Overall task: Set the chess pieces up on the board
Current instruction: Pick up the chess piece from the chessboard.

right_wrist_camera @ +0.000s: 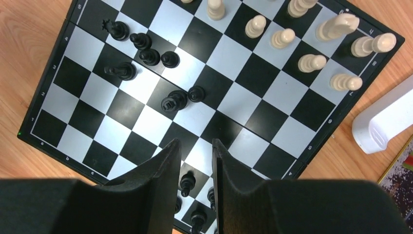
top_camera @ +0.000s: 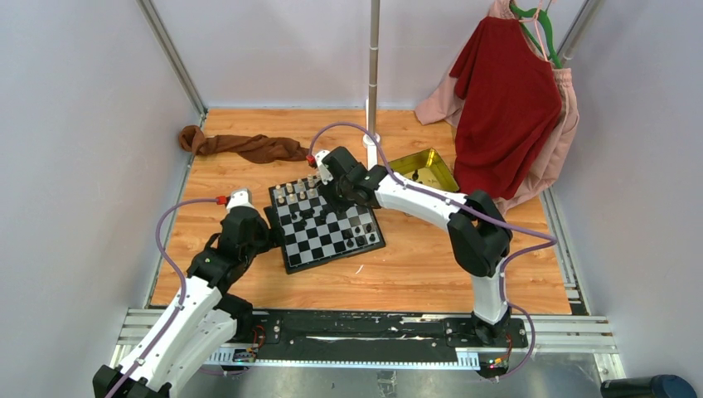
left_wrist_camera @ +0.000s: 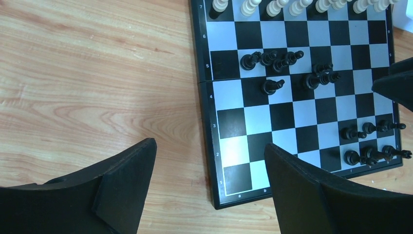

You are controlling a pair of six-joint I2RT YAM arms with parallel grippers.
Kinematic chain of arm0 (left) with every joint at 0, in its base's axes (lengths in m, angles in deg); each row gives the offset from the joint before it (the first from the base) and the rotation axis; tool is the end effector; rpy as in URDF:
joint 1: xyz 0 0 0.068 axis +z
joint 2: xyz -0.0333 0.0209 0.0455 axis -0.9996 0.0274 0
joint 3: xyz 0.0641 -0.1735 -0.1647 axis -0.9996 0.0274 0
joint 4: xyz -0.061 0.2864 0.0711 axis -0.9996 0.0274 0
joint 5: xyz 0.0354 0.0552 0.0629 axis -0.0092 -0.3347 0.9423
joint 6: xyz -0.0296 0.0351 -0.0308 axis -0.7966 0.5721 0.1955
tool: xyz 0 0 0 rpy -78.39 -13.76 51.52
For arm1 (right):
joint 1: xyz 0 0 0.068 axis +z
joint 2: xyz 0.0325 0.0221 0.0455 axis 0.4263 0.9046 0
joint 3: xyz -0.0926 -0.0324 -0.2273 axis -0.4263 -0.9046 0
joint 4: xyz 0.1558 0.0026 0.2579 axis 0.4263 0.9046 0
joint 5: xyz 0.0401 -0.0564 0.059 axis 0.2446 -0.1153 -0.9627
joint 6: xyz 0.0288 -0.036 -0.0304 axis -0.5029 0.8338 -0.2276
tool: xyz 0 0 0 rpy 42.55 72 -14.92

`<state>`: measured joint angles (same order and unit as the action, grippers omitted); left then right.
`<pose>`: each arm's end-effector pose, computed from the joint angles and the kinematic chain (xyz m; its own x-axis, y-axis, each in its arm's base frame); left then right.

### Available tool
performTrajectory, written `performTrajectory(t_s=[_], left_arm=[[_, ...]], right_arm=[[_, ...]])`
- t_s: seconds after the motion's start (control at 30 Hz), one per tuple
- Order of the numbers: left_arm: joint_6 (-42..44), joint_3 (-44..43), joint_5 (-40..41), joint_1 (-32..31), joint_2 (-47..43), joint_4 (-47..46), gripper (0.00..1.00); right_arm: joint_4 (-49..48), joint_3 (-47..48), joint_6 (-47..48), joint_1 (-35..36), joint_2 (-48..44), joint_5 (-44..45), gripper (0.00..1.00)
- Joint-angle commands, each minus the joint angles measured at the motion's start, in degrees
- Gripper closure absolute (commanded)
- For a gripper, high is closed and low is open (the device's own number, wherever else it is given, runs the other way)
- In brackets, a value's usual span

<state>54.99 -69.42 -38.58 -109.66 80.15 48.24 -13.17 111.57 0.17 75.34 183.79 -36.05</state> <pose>0.1960 -0.0653 0.2014 -0.5800 -0.3364 -0.7419 -0.1929 0.9416 -0.2761 0.3025 0.3652 0.2047 -0.4893 -0.4876 -0.7231 -0.7642 0.6393 0.0860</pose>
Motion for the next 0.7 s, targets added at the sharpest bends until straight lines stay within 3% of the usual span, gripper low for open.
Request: performTrajectory(t_s=[0.0, 0.67], left_arm=[[0.7, -1.5, 0.4, -0.6, 0.0, -0.6, 0.13], [0.3, -1.0, 0.0, -0.6, 0.2, -0.7, 0.13]], right_arm=[[1.3, 3.4, 0.0, 0.0, 2.2, -3.8, 0.66], [3.1, 10.5, 0.6, 0.9, 8.8, -6.3, 0.65]])
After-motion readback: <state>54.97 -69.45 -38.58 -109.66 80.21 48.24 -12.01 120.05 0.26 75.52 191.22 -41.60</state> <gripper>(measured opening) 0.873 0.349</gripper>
